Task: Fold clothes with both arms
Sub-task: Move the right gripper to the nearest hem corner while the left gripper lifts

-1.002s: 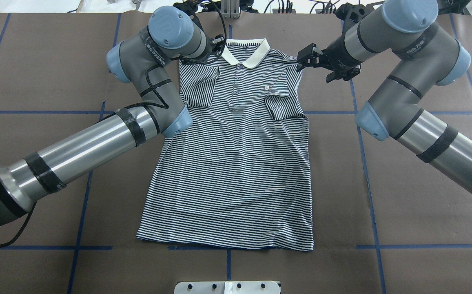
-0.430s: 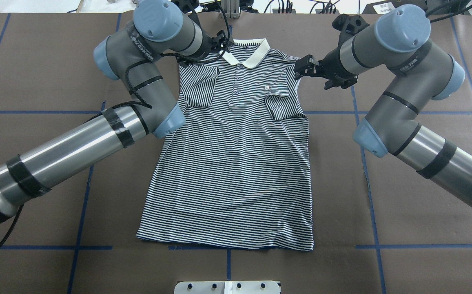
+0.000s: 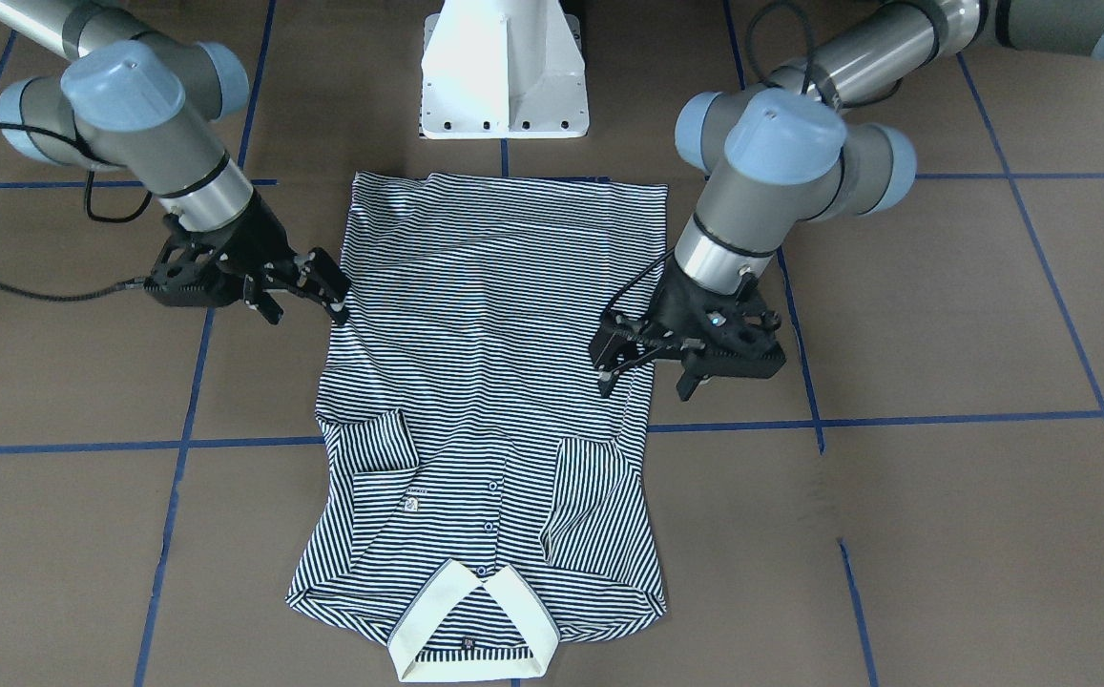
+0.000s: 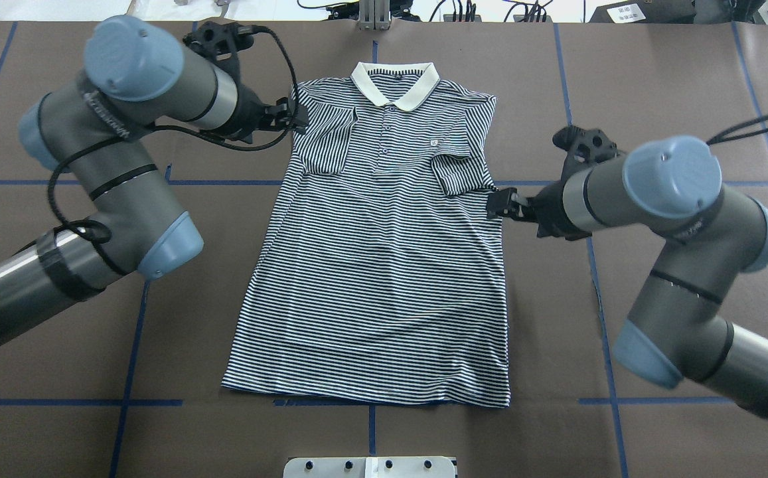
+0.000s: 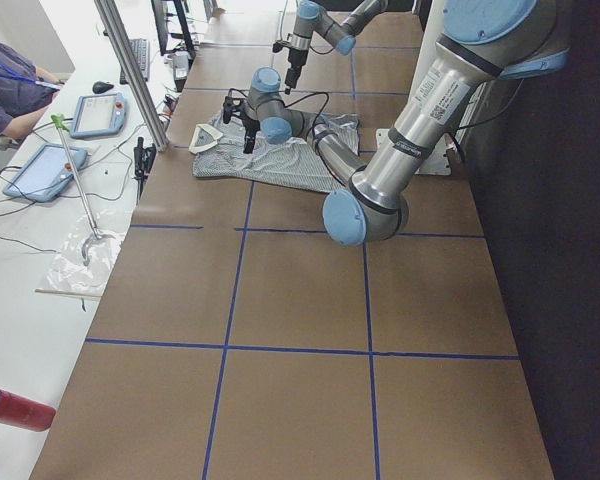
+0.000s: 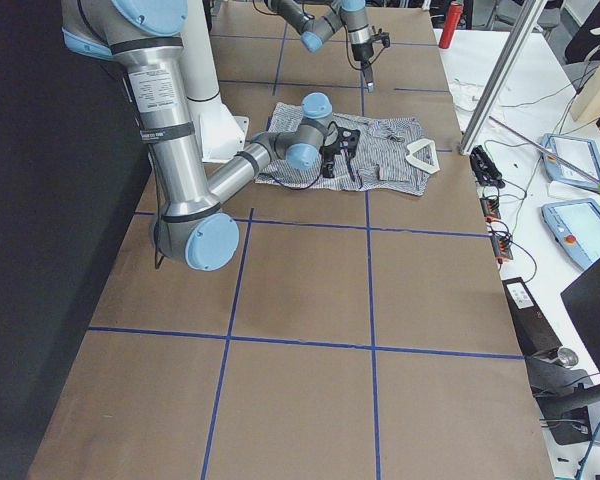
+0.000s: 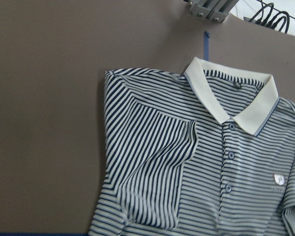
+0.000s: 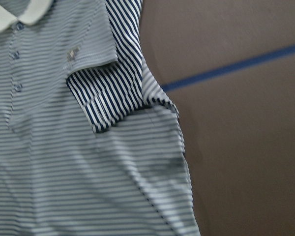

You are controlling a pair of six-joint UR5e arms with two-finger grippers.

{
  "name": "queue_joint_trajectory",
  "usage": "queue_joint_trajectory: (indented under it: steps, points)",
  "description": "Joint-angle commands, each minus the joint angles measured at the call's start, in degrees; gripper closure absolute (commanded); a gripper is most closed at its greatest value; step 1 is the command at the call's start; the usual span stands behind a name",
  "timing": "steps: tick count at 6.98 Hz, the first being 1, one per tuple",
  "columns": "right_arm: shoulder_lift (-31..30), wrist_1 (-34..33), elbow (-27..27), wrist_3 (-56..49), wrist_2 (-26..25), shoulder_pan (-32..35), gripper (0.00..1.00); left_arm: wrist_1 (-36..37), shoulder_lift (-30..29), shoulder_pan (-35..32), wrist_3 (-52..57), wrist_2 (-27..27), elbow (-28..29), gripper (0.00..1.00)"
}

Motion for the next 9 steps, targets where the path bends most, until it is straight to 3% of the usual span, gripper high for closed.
queue_joint_trajectory:
  steps: [1,2,3,5,9]
  points:
    - [-5.3,-9.9,11.2,11.5,-8.1,-12.9,0.00,1.0,5.2,0.0,2.5,-0.4,-6.3,0.00]
    - [-5.3,-9.9,11.3,20.8,-13.0,-20.4,0.00,0.9,5.3,0.1,2.4,-0.6,-6.4,0.00]
    - [-5.2,-10.1,11.2,23.5,-21.2,-26.4,0.00,0.7,5.3,0.1,2.4,-0.5,-5.9,0.00]
    - [-5.5,-10.2,9.2,24.6,-21.6,-27.3,0.07,0.7,5.3,0.1,2.4,-0.5,-5.7,0.00]
    - [-5.7,-12.7,7.8,24.6,-20.6,-27.5,0.10,0.6,5.3,0.1,2.4,-0.5,-5.4,0.00]
